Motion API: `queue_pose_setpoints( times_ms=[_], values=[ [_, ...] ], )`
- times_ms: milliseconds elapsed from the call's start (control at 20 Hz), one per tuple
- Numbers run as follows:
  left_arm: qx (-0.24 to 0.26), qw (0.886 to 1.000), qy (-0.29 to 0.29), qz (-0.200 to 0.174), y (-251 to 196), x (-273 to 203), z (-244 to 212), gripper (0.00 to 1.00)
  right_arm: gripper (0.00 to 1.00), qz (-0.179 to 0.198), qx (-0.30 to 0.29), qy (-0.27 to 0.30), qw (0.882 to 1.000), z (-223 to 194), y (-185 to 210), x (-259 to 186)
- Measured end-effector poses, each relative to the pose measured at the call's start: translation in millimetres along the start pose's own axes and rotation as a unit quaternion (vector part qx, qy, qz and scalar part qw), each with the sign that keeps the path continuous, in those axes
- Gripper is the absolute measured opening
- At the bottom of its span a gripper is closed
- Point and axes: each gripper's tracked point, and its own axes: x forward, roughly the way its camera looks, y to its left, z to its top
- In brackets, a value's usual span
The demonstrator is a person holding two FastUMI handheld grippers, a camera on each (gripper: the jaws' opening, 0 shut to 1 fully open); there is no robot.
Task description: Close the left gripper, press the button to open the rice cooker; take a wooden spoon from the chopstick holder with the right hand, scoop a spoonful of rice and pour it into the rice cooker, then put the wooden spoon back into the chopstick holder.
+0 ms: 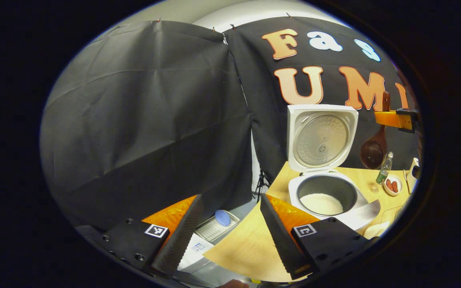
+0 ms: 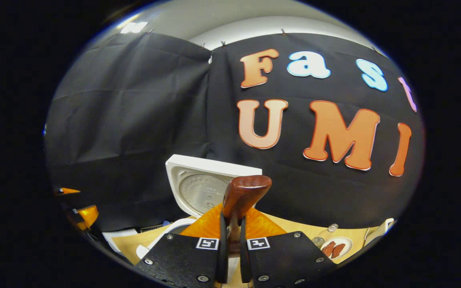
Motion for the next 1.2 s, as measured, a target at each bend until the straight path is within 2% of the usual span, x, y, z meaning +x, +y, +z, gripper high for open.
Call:
queue_pose_setpoints(
  times_ms=[100, 400, 600, 750, 1000, 1150, 1200],
  values=[
    [0.012, 1.000, -0.007, -0.009, -24.6, -8.0, 8.4, 0.99, 0.11, -0.026, 0.025, -0.001, 0.999, -1.5, -42.0, -21.9],
    [0.031, 0.997, -0.021, -0.070, -119.0, -30.9, 31.5, 0.98, 0.11, -0.110, 0.082, 0.009, 0.991, -34.2, -166.8, -90.6],
    [0.038, 0.993, -0.010, -0.110, -169.8, -42.5, 32.6, 0.98, 0.12, -0.181, 0.116, 0.039, 0.976, -83.3, -245.2, -141.8],
    [0.050, 0.991, -0.018, -0.120, -192.8, -50.0, 41.0, 0.99, 0.12, -0.225, 0.137, 0.058, 0.963, -118.1, -296.5, -177.0],
    [0.046, 0.989, -0.004, -0.142, -230.2, -58.2, 38.6, 0.98, 0.11, -0.271, 0.176, 0.089, 0.942, -171.3, -349.0, -219.7],
    [0.025, 0.988, 0.018, -0.153, -244.9, -62.4, 31.0, 1.00, 0.12, -0.263, 0.203, 0.096, 0.938, -200.8, -353.2, -225.6],
    [0.019, 0.988, 0.022, -0.150, -246.3, -61.7, 30.7, 0.98, 0.12, -0.258, 0.213, 0.096, 0.938, -211.0, -353.6, -225.0]
  ],
)
